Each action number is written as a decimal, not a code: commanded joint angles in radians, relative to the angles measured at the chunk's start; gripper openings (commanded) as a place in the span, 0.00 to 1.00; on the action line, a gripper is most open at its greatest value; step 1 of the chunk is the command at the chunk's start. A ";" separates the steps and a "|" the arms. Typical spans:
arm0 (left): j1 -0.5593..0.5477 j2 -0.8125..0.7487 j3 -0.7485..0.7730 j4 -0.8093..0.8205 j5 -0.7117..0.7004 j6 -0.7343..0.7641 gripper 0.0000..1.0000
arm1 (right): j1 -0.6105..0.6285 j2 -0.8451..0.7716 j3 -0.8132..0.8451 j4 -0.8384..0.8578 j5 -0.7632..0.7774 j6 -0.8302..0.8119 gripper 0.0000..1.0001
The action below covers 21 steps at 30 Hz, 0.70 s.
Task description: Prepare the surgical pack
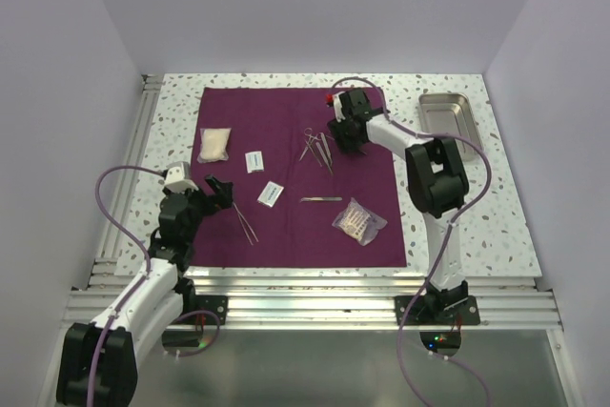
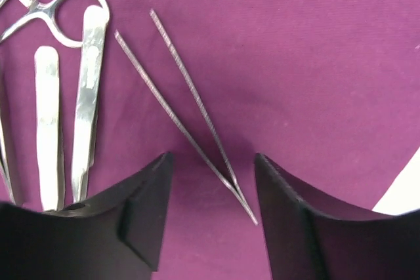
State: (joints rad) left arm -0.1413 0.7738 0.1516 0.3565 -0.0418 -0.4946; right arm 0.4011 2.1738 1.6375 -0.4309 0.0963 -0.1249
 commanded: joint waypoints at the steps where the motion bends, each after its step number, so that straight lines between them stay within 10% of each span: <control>1: -0.007 0.007 0.034 0.035 0.016 0.002 1.00 | 0.005 0.049 0.070 -0.061 0.043 0.005 0.55; 14: -0.009 0.004 0.036 0.036 0.017 0.004 1.00 | -0.002 0.038 0.055 -0.074 0.037 0.060 0.00; 21: -0.009 0.007 0.029 0.042 0.019 0.005 1.00 | -0.025 -0.092 -0.042 -0.013 0.002 0.105 0.00</control>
State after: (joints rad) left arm -0.1455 0.7834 0.1535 0.3569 -0.0353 -0.4946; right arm 0.3988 2.1834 1.6478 -0.4385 0.1104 -0.0547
